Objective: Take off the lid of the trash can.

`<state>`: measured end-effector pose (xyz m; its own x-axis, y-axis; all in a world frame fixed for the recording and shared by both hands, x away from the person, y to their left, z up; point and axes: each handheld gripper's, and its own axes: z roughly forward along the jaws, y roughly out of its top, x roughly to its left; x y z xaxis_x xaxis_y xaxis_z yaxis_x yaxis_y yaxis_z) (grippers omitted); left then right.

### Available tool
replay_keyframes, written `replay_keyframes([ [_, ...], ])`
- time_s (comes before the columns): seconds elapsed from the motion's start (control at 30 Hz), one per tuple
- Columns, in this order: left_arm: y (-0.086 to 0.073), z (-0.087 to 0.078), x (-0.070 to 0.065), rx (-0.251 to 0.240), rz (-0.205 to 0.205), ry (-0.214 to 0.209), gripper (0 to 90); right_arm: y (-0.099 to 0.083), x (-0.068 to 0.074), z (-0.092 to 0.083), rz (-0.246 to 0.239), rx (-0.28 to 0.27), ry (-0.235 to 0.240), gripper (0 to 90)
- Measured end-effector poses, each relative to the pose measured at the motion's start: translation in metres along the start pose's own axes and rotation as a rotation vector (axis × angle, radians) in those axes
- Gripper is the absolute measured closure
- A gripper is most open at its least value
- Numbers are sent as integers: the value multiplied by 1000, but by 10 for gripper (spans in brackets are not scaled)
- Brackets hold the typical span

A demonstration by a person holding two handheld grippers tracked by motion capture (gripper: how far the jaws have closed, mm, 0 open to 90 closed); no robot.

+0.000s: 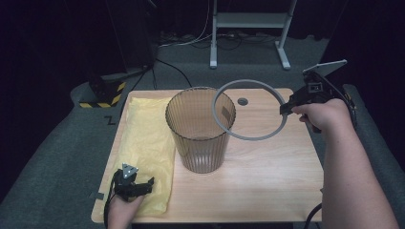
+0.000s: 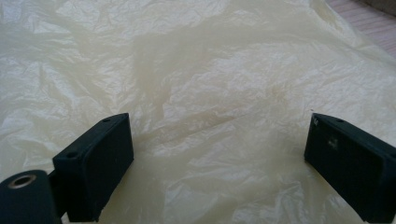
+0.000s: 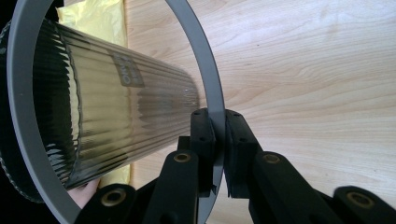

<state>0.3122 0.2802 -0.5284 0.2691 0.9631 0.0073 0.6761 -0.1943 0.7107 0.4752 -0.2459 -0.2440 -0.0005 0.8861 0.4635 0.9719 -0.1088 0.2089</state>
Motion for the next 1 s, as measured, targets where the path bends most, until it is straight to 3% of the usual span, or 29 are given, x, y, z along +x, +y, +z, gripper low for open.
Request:
replay_keyframes([
  [0.27,0,0,0,0,-1,0,81,-3,-17,-13,23,-18,-12,840],
  [0.7,0,0,0,1,-2,-1,81,-11,-58,-30,84,-48,-21,841],
  [1.0,0,0,0,0,-2,0,81,-12,-66,-21,93,-49,-46,841],
])
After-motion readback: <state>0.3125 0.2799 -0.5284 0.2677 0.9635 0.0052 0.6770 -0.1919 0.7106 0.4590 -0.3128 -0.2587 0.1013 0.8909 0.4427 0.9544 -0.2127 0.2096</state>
